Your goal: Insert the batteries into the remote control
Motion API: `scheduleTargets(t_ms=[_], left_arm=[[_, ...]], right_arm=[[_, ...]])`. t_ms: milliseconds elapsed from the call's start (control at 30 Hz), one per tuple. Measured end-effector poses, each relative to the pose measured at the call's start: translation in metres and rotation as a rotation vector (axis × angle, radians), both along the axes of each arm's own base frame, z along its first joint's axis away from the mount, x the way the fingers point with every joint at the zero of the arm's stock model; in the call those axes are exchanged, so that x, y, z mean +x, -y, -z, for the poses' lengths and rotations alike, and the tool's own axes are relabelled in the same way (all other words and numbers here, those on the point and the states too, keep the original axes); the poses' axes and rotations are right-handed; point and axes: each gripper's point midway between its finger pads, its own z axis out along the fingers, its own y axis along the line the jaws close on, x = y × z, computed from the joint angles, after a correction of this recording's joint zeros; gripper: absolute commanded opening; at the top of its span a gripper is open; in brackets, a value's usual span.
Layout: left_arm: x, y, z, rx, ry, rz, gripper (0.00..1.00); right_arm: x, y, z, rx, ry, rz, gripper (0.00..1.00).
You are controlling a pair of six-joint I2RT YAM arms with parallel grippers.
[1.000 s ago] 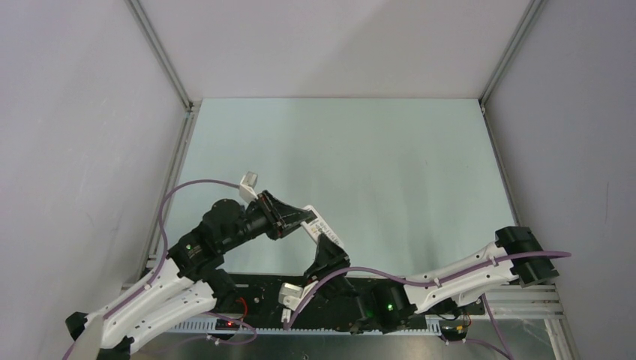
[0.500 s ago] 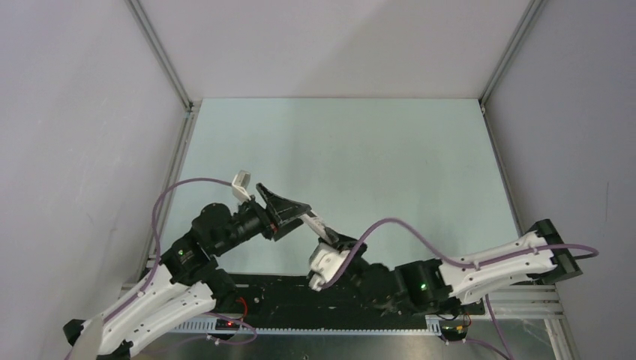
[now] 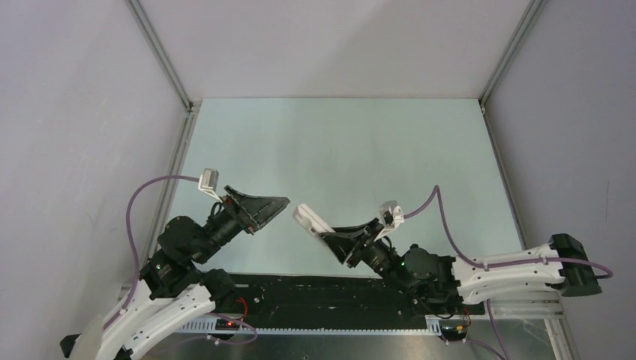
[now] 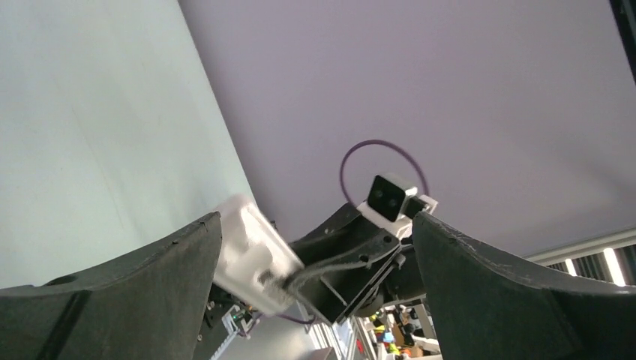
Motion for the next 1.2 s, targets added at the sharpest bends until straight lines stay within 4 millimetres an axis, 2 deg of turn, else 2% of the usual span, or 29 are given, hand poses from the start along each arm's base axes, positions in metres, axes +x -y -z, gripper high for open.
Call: scheduleTargets(t_ms=[67,167,233,333,467,600,867,1200], left_arm=[[0.0,-0.002,-0.008,-0.008,0.031,-0.007,1.0],[0.0,-0.002,-0.01,-0.007,0.052,-0.009,1.0],[0.001,-0.001,-0.01,-0.001,0.055,-0.01,1.0],[0.001,-0.001,-0.01,0.002,0.063,-0.01,1.0],[0.001,-0.002,-0.01,0.0,0.069,-0.011,0.97],[-0.002,-0.001,-0.013,-0.002,0.084,0.002,0.89],[-0.017,0.012,-0.034,-0.051,0.174,0.11,0.72],[-0.019,0.029,-0.025,-0.023,0.171,0.19,0.51]], right_arm=[[-0.006,-0.012,-0.004,0.079,-0.04,-0.035,0.0],[-0.013,-0.021,-0.025,0.22,-0.079,-0.08,0.0],[-0.017,-0.023,-0.042,0.323,-0.099,-0.103,0.0],[-0.023,-0.023,-0.056,0.405,-0.106,-0.112,0.0],[-0.025,-0.02,-0.065,0.466,-0.119,-0.1,0.0],[-0.018,-0.016,-0.069,0.503,-0.144,-0.076,0.0],[-0.006,-0.017,-0.063,0.519,-0.194,-0.055,0.0],[-0.006,-0.021,-0.064,0.548,-0.233,-0.11,0.0]])
